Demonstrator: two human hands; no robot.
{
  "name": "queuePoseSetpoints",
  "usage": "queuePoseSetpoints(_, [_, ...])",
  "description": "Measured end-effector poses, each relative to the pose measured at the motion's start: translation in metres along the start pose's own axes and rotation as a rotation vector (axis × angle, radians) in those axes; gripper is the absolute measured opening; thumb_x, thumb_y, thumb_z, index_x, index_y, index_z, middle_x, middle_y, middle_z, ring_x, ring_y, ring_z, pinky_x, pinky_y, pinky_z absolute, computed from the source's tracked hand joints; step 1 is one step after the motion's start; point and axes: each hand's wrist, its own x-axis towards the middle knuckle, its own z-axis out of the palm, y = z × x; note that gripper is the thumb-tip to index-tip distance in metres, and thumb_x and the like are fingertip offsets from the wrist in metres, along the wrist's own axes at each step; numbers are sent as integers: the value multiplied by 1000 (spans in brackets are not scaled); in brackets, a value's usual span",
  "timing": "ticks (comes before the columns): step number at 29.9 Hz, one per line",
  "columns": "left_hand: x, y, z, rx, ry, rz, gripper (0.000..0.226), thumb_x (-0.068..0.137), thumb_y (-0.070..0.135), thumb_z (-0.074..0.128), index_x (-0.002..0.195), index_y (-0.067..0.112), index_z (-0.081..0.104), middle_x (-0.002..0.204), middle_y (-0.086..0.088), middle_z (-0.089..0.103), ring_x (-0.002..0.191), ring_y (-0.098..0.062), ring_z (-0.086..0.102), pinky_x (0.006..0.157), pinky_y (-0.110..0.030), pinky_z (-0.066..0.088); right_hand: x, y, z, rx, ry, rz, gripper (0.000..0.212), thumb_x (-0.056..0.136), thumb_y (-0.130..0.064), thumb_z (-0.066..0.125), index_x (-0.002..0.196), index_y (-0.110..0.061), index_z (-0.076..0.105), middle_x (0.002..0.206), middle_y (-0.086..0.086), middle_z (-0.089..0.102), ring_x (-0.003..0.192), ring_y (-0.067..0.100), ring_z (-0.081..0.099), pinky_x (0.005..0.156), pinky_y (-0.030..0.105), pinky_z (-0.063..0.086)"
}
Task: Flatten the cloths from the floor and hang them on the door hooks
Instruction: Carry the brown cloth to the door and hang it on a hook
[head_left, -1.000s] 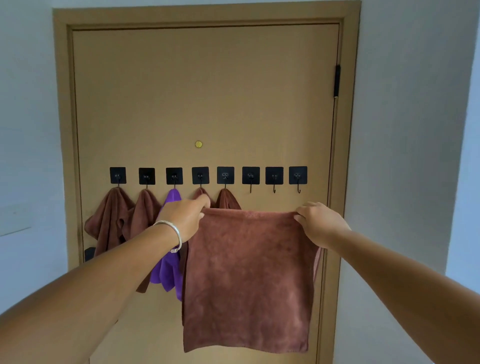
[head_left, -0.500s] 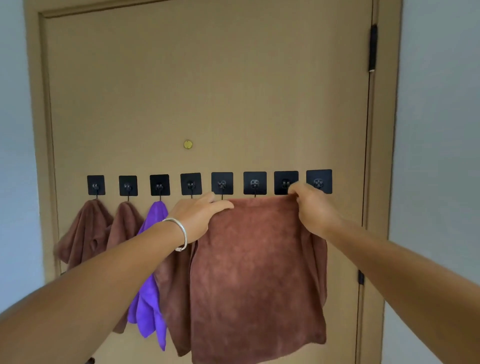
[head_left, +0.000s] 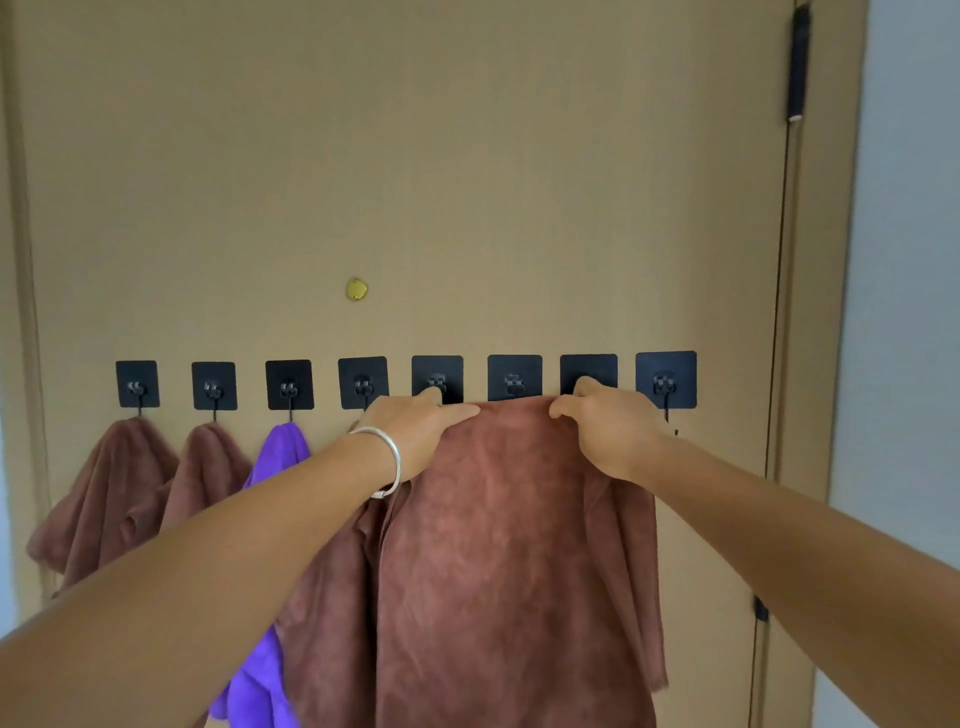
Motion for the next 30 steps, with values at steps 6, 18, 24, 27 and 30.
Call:
queuePoseSetpoints(6, [0,15,2,90,22,69,48,87,6,35,123,36,49,92,-1,40,52,-19,36,53,-30,26,8,-27,6,-176,-31,48,33,91,-5,39,115,-17,58,105,4,54,84,27,60,60,33,39])
queuePoseSetpoints(18, [-16,65,31,52,-126,153,28,92,28,40,109,19,60,112,-5,53,95,-30,58,67,-37,32,-22,-51,52,-91,-42,4,29,93,-19,47,120,-20,57,110,6,58,95,31,59,68,35,40])
queuePoseSetpoints(24, [-27,80,54,256,-179,267,45,95,43,37,125,15,56,120,-10,53,104,-31,47,84,-44,34,-28,-50,57,-140,-41,-35,23,87,-16,57,108,-17,64,105,6,62,93,31,60,71,36,44])
queuePoseSetpoints(27, [-25,69,44,224,-217,267,35,93,33,43,118,13,58,117,-10,54,102,-31,50,80,-41,39,-31,-46,62,-84,-131,-40,23,91,-17,46,110,-21,60,102,2,62,90,28,62,64,34,39])
queuePoseSetpoints(30, [-20,59,20,220,-108,247,23,92,21,42,102,16,62,106,-7,58,90,-31,58,66,-38,34,-33,-37,58,-29,-35,-42,23,91,-20,43,103,-27,62,93,-3,64,82,25,61,60,31,38])
